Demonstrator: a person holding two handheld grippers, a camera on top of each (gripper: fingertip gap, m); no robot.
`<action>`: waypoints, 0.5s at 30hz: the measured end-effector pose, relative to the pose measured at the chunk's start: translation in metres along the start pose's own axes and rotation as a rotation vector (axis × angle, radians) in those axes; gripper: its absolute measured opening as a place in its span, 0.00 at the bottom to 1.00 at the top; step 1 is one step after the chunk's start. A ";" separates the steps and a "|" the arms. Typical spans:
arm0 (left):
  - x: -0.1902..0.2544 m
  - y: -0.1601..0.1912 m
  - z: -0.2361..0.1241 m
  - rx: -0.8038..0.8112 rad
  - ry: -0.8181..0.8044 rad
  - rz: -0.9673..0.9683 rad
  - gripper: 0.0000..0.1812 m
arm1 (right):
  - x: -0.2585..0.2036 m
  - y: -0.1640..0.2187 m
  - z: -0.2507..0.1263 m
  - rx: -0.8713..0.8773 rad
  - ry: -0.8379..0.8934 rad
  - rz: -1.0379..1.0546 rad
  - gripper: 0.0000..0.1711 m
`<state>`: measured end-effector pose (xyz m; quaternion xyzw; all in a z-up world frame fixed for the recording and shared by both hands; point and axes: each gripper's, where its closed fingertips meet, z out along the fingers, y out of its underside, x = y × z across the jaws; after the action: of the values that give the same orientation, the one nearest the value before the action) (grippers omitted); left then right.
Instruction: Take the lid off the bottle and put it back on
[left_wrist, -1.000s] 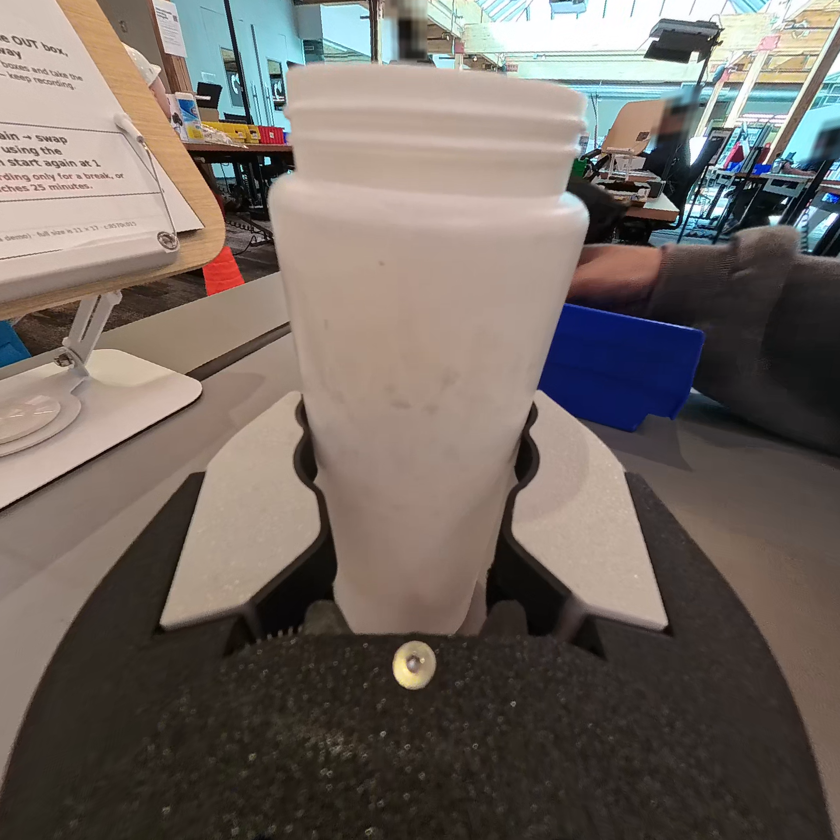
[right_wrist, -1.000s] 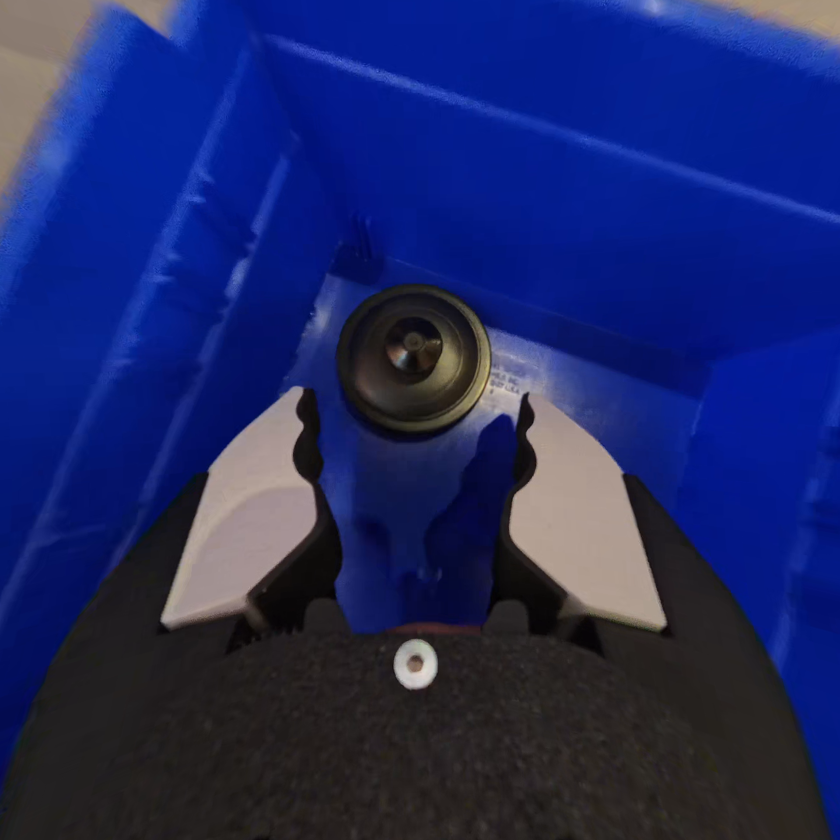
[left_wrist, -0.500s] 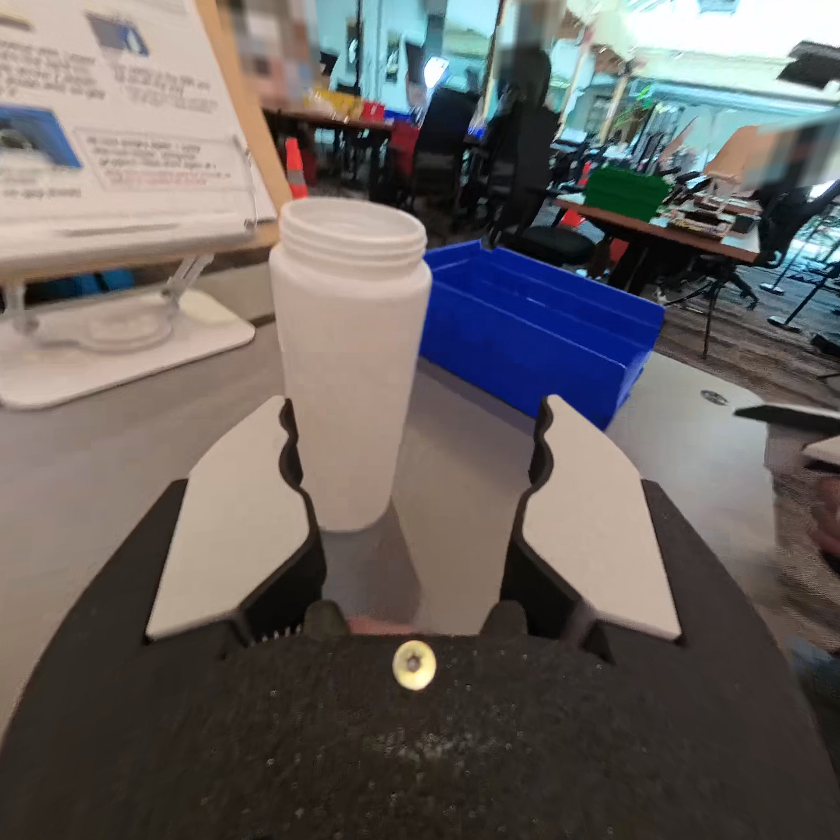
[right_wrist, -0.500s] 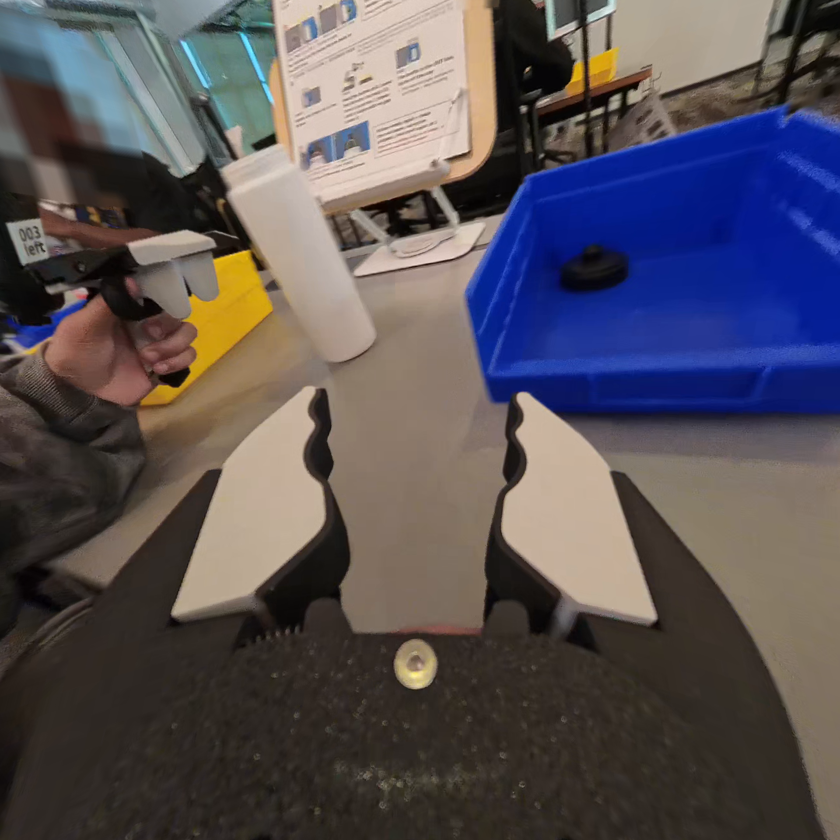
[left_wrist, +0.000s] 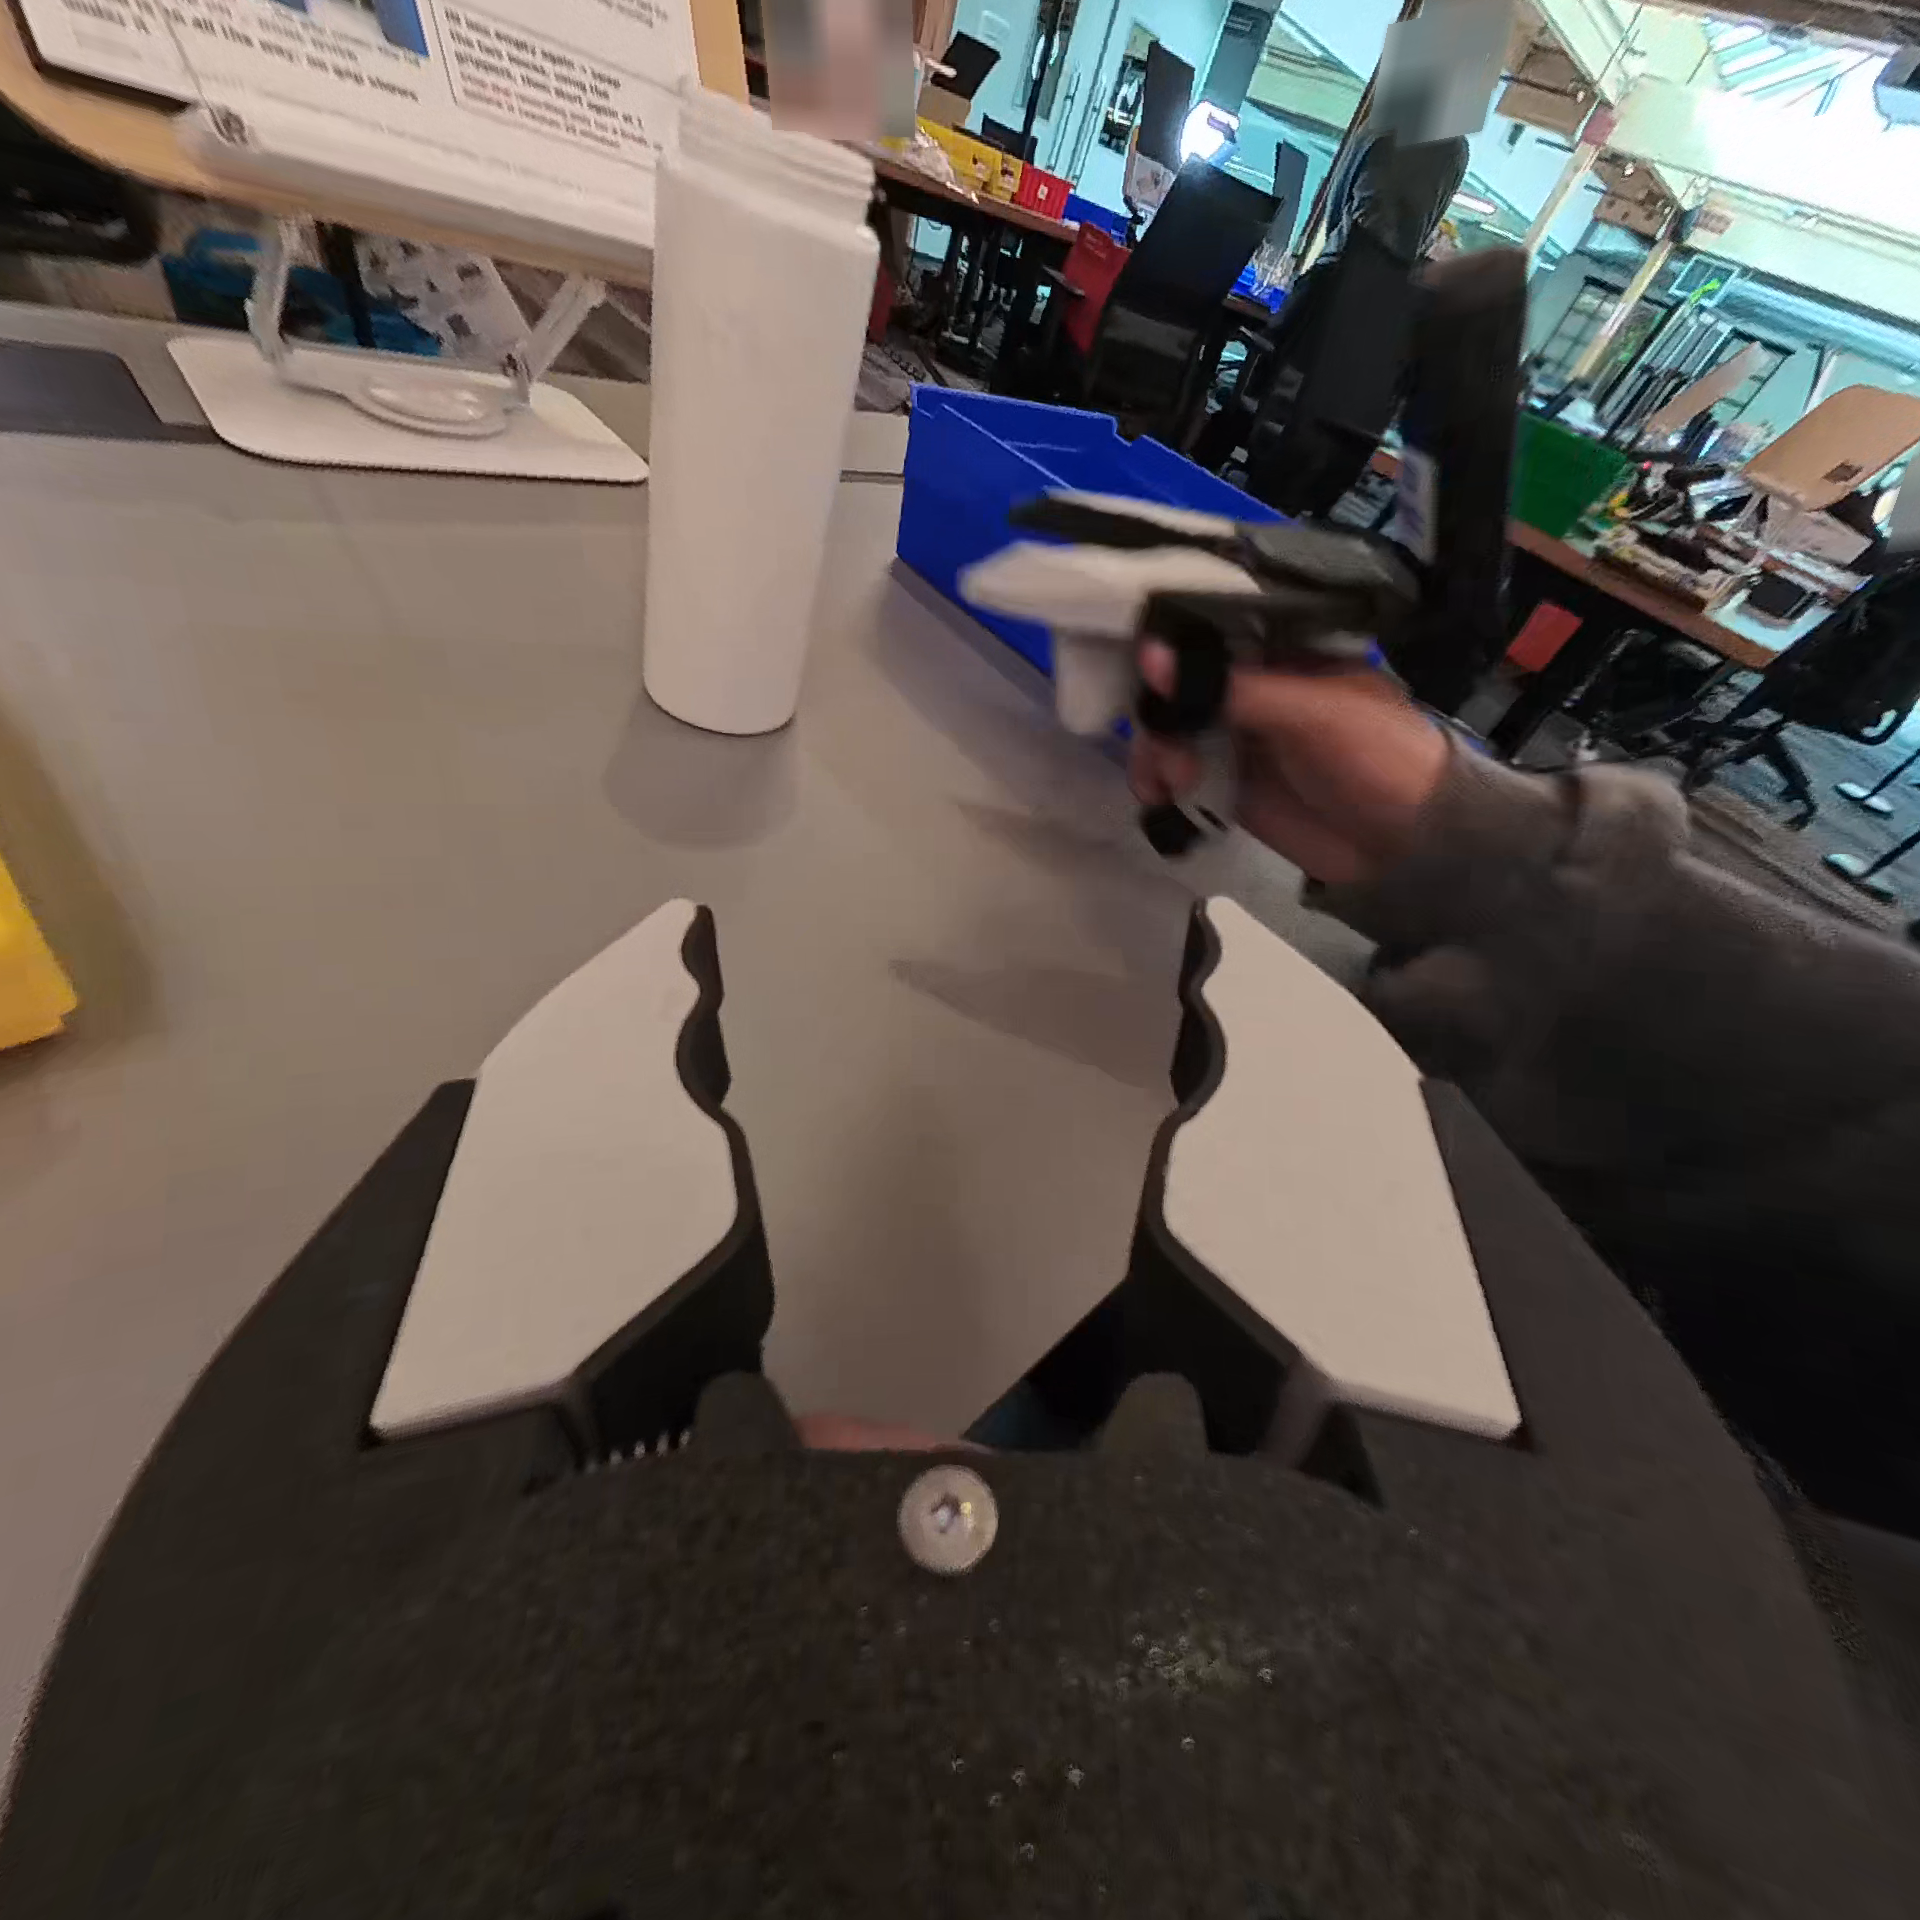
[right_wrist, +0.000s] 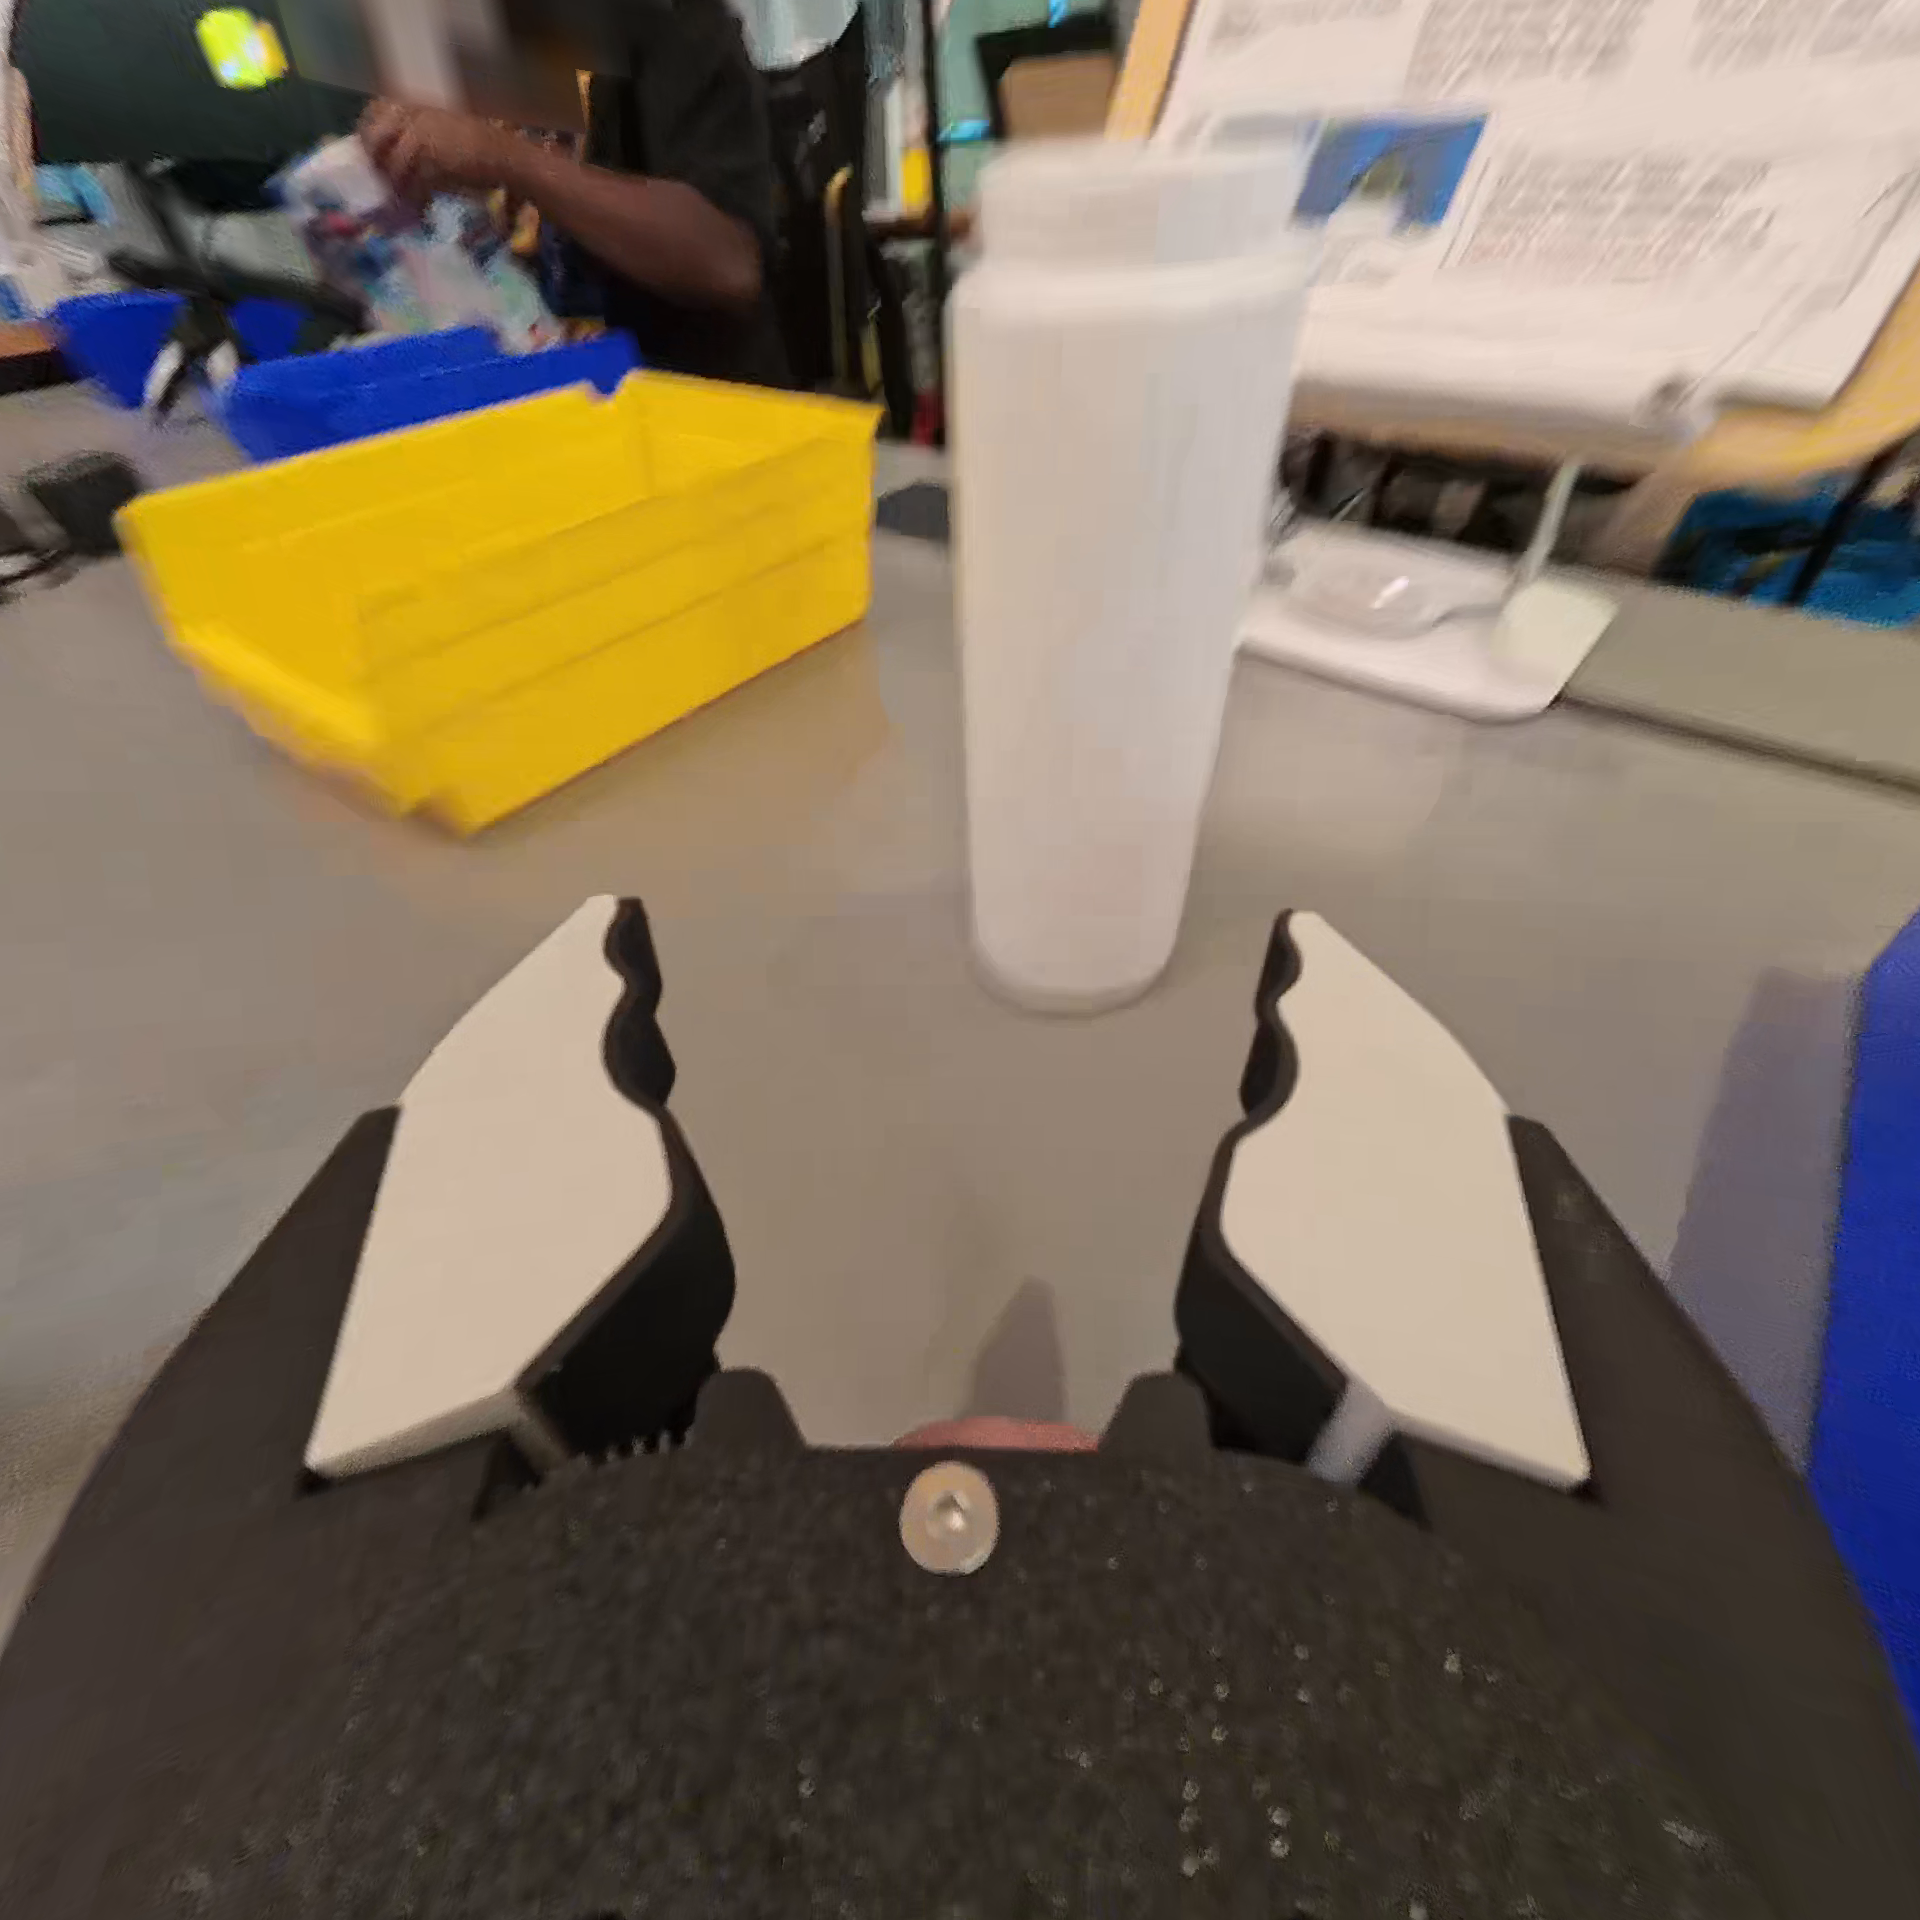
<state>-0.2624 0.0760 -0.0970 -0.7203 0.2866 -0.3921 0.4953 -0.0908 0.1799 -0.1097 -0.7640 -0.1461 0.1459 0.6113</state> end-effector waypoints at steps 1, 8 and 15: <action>-0.002 0.000 0.000 0.001 -0.011 0.015 0.46 | 0.013 -0.017 0.022 0.036 0.040 -0.008 0.63; -0.016 0.000 -0.010 0.013 -0.035 -0.042 0.44 | 0.031 -0.044 0.119 -0.127 -0.133 0.172 0.51; -0.012 0.004 -0.008 -0.010 0.026 -0.113 0.43 | 0.044 -0.104 0.007 0.052 -0.088 0.134 0.51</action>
<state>-0.2755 0.0802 -0.1023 -0.7325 0.2539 -0.4274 0.4652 -0.0580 0.2251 -0.0113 -0.7486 -0.1175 0.2239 0.6129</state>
